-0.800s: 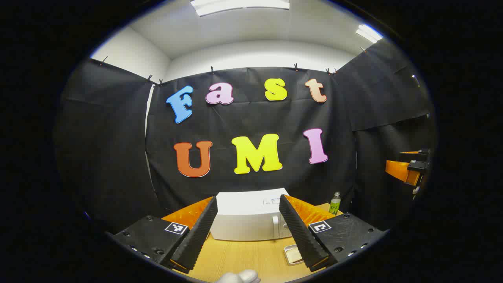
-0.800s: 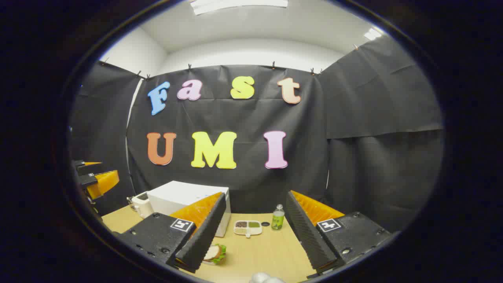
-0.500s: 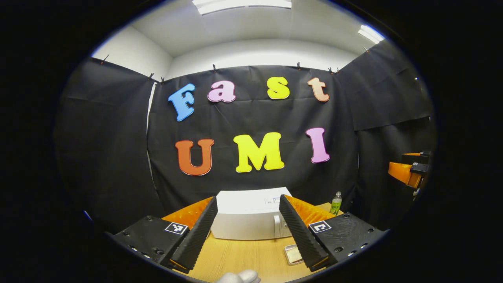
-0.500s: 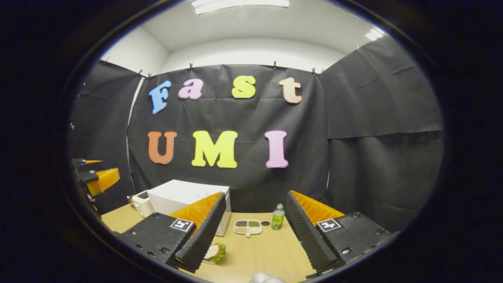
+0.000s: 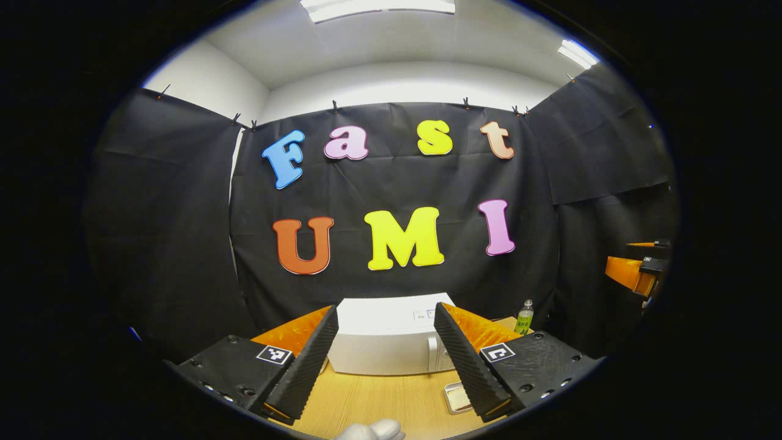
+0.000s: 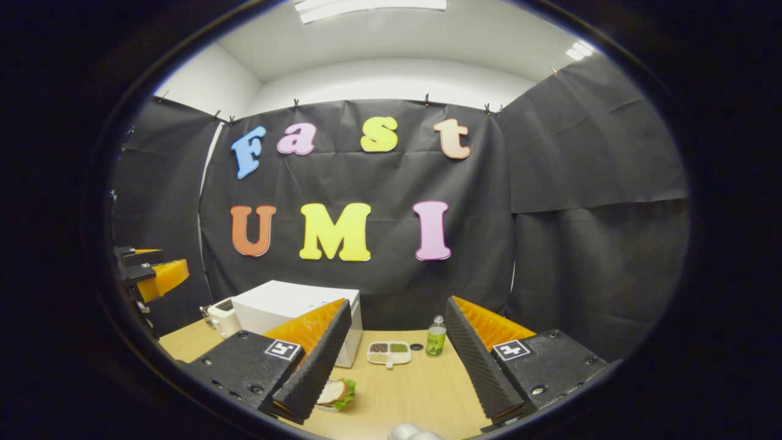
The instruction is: Open the microwave oven with the left hand, put the food in, and close the microwave oven.
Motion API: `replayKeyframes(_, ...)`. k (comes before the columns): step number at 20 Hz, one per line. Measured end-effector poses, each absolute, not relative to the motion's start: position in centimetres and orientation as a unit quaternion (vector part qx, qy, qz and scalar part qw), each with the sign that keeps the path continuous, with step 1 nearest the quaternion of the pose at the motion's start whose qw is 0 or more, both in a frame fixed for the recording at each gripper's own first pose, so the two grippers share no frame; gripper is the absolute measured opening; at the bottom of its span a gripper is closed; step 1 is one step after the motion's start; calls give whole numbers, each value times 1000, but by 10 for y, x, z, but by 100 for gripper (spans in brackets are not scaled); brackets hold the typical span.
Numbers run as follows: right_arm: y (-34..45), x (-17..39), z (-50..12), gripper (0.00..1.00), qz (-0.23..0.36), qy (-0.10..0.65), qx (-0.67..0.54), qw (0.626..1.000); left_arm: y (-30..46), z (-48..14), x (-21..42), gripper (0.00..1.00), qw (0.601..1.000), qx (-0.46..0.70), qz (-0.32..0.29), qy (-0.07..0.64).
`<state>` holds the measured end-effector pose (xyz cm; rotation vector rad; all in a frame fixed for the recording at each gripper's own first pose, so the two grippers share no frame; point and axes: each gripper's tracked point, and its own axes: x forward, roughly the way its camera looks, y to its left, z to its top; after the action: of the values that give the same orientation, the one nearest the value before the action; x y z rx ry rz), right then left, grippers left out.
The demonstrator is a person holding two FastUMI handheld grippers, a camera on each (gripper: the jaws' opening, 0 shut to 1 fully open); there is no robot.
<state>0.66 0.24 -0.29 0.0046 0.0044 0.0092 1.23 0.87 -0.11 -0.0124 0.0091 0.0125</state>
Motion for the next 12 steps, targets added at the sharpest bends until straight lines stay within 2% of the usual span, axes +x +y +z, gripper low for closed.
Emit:
replayKeyframes(1, 2, 8, -2, 99, 5, 2, 1, 1000, 9, -1, 12, 100, 1000, -6, 7, 4)
replayKeyframes(7, 2, 14, -5, 99, 9, 5, 3, 1000, 9, -5, 19, 100, 1000, -5, 11, 7)
replayKeyframes(8, 3, 16, -6, 99, 10, 6, 3, 1000, 9, -6, 20, 96, 1000, -4, 12, 8)
replayKeyframes(11, 3, 20, -5, 99, 14, 6, 2, 1000, 7, -8, 22, 100, 1000, -4, 14, 10)
replayKeyframes(12, 3, 21, -6, 99, 15, 7, 2, 1000, 6, -8, 23, 96, 1000, -3, 14, 9)
